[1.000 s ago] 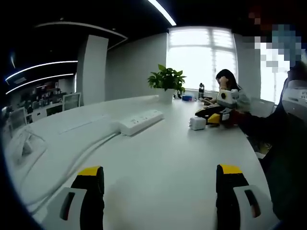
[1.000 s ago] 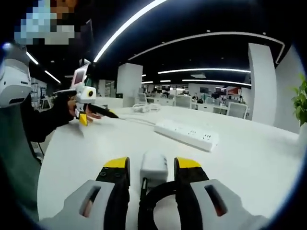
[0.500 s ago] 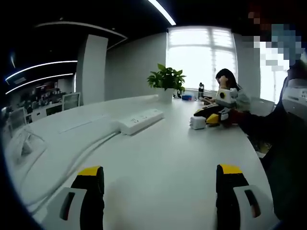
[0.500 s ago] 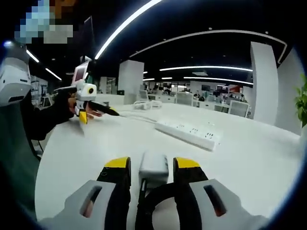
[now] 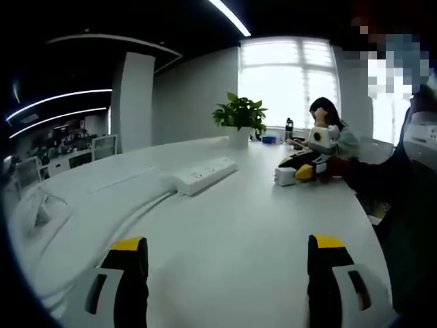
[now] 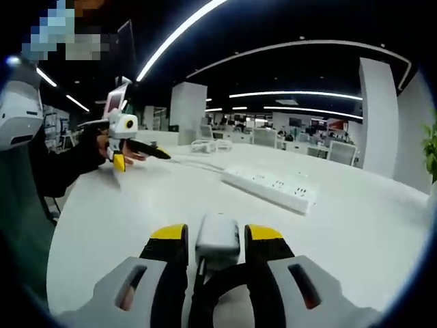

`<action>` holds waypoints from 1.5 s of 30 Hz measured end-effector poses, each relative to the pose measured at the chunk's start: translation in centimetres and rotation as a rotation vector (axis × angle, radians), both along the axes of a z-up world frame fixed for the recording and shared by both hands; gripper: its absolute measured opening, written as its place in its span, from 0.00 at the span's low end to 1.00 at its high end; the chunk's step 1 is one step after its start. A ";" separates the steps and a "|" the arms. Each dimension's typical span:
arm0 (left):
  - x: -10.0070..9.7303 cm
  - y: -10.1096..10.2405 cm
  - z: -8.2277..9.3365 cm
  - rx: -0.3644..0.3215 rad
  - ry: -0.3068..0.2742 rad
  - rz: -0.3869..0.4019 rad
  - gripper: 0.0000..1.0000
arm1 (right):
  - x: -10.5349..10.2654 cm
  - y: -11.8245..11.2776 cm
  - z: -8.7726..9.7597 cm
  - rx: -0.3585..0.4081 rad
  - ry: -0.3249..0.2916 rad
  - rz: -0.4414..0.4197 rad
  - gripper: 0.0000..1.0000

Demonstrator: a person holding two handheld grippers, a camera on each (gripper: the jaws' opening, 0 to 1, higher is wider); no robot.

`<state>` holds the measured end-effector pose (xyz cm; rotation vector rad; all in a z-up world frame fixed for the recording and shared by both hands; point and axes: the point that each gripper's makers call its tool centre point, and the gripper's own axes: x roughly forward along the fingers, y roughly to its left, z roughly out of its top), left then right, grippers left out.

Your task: Straighten the power strip on the desk, plug the charger into it

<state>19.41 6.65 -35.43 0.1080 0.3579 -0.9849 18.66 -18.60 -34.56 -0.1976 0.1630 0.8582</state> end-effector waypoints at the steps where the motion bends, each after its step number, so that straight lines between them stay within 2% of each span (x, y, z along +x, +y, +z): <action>1: 0.1 0.1 0.1 0.002 -0.004 0.004 0.99 | 0.1 0.0 -0.1 -0.003 0.002 -0.001 0.33; 25: 1.7 0.8 1.0 0.000 -0.056 0.056 0.99 | 0.8 0.5 -1.0 -0.049 0.036 -0.015 0.32; 32: 1.8 0.9 0.7 0.002 -0.051 0.059 0.99 | 0.8 0.7 -1.1 -0.061 0.030 -0.016 0.31; 45: 1.9 0.9 0.6 -0.002 -0.048 0.055 0.99 | 0.8 0.8 -1.6 -0.093 0.069 -0.018 0.30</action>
